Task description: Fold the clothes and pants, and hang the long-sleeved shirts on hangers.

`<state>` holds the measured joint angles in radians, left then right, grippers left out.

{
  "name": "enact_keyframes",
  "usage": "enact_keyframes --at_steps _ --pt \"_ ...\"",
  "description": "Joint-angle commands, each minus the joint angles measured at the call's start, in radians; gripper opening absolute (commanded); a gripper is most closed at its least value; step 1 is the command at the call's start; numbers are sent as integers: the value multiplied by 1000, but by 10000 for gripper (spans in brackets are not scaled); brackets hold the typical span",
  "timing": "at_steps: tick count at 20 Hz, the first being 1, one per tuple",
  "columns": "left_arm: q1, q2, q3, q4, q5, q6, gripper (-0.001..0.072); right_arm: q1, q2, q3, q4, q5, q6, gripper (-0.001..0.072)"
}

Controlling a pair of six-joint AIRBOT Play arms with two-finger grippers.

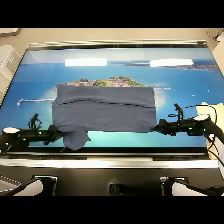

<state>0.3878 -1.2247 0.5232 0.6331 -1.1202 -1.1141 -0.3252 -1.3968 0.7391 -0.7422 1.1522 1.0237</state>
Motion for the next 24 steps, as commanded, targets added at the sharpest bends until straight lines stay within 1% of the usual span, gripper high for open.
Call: enact_keyframes --at_steps 1,4,5,9,10,12,14,16,18,22,24 --pt "-3 1 135 -1 -46 -12 14 30 35 24 97 59 -49 21" --pt "-22 -9 288 0 -29 -23 14 122 61 122 87 -25 22 21" --pt "-25 -22 340 7 -22 -23 13 153 61 176 53 -55 63 21" --pt "-34 -128 535 52 -21 -23 14 246 57 389 -245 -244 320 20" --pt "-37 -166 583 52 -21 -23 13 248 49 429 -295 -271 384 20" --pt "-48 -244 680 52 -23 -23 14 248 16 492 -372 -259 450 20" --pt "-60 -327 785 52 -30 -41 13 248 -17 526 -404 -258 462 20" --pt "-69 -420 904 70 -57 -79 13 248 -53 541 -429 -291 491 20" --pt "-78 -511 1025 98 -85 -121 13 248 -93 558 -430 -318 514 20" --pt "-101 -659 1239 109 -103 -151 13 248 -171 605 -417 -376 546 21" --pt "-121 -730 1345 143 -122 -170 13 248 -207 634 -401 -389 548 21"
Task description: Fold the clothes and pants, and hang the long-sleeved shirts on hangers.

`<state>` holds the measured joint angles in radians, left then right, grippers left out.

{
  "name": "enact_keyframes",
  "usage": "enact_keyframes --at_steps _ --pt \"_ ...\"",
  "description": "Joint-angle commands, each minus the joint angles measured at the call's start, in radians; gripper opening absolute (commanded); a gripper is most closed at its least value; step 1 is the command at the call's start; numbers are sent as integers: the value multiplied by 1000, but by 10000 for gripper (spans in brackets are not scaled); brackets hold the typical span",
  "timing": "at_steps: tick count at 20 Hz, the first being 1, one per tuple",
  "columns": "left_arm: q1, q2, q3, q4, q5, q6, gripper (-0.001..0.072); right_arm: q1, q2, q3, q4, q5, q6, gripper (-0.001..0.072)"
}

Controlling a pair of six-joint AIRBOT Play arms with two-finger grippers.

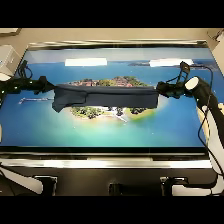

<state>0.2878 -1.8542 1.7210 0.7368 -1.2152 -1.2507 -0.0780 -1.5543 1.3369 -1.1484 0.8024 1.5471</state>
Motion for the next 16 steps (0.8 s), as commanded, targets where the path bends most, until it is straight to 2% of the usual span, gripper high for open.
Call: enact_keyframes --at_steps 1,5,11,13,14,15,16 --pt "-31 -136 194 62 -43 -41 13 1 -72 53 14 -45 24 21" --pt "-55 -258 321 115 -76 -71 13 1 -163 109 32 -54 24 22" --pt "-57 -336 321 136 -57 -77 14 2 -268 112 126 -94 23 31" --pt "-64 -344 321 135 -44 -74 17 2 -284 112 156 -105 24 154" --pt "-66 -344 322 135 -36 -73 54 2 -282 112 157 -110 24 207" --pt "-67 -343 322 135 -27 -74 140 0 -278 112 161 -111 25 237" --pt "-67 -340 322 135 -26 -74 265 -4 -270 112 161 -107 34 310"
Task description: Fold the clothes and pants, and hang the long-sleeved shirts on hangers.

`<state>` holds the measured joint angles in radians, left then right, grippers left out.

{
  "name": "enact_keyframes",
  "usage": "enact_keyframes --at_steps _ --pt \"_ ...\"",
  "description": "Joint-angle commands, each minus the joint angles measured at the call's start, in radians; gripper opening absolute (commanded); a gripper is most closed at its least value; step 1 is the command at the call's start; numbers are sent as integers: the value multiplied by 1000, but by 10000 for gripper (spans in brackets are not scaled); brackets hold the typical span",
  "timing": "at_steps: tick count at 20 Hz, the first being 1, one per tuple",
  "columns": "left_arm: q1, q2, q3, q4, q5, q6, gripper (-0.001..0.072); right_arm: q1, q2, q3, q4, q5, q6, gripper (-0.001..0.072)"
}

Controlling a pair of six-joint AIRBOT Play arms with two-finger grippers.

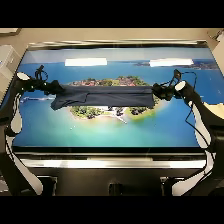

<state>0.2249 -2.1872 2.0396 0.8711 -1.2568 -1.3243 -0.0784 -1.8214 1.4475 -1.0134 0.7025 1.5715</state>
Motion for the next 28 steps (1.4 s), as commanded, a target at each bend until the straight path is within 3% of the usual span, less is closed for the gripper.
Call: enact_keyframes --at_steps 1,4,6,8,9,10,12,14,17,28 --pt "-3 -1 3 1 15 -1 383 -11 8 2 26 -1 23 409" --pt "-2 39 3 2 16 -9 416 -19 56 2 32 31 26 440" --pt "3 90 3 10 12 -18 416 -39 71 30 37 125 52 450" --pt "6 161 3 83 -10 -61 418 -71 66 68 37 217 67 550" --pt "4 200 3 149 -35 -85 450 -93 58 82 48 260 67 592" --pt "0 234 3 202 -63 -105 543 -121 42 95 84 301 66 613" --pt "-10 295 3 264 -116 -148 546 -170 -7 117 195 368 31 673" --pt "-21 343 3 264 -151 -158 557 -193 -59 138 319 418 -53 674" --pt "-33 386 3 264 -173 -172 558 -184 -111 150 334 413 -116 674" --pt "-51 402 3 263 -214 -225 557 -113 -200 150 374 354 -159 669"
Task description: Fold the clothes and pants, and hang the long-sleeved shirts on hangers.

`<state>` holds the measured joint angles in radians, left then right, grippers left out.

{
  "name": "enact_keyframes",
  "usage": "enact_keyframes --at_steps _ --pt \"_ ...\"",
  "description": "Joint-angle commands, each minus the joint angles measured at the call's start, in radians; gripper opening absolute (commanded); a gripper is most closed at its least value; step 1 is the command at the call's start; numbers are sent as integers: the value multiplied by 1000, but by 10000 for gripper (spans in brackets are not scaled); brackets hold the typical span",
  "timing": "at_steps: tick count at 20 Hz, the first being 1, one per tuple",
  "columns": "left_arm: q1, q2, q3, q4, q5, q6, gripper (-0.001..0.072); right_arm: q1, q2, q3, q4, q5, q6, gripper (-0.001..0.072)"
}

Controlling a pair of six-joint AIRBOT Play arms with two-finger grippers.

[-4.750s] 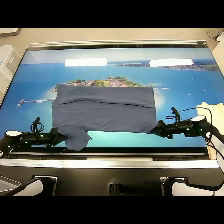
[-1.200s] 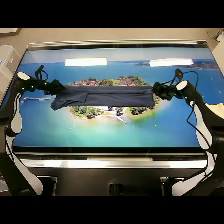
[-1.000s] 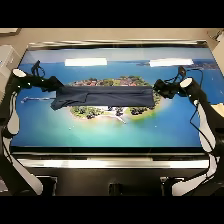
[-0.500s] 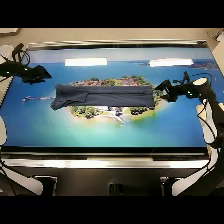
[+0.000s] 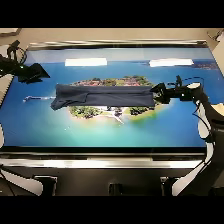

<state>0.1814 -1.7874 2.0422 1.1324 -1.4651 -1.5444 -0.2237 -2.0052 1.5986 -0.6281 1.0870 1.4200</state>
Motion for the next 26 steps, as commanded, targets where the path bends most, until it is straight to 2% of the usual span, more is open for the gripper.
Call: enact_keyframes --at_steps 1,2,4,5,7,9,10,12,17,22,26 --pt "-14 2 0 2 -6 -5 557 47 -20 -1 -11 -37 -2 666" --pt "-17 2 0 1 -6 -5 557 66 -23 -1 -14 -45 -2 645" --pt "-26 2 0 1 -6 -5 556 96 -25 -1 -16 -71 -2 475" --pt "-29 2 0 1 -6 -5 555 105 -25 -1 -14 -89 -2 313" --pt "-35 2 0 -5 -6 -5 530 109 -21 -1 0 -102 0 32" --pt "-46 2 0 -24 -7 -6 522 106 6 -1 0 -107 5 23" --pt "-54 1 0 -25 -6 -10 428 106 31 -1 -4 -105 5 23" --pt "-82 -6 -1 -26 -1 -15 33 106 95 -1 -4 -88 11 23" --pt "-259 -68 -58 -44 136 -182 15 106 304 -1 -76 -35 99 22" --pt "-511 -233 -58 -193 317 -271 15 106 492 -1 -175 87 194 22" --pt "-668 -344 -58 -386 445 -290 15 106 612 -1 -239 166 253 22"
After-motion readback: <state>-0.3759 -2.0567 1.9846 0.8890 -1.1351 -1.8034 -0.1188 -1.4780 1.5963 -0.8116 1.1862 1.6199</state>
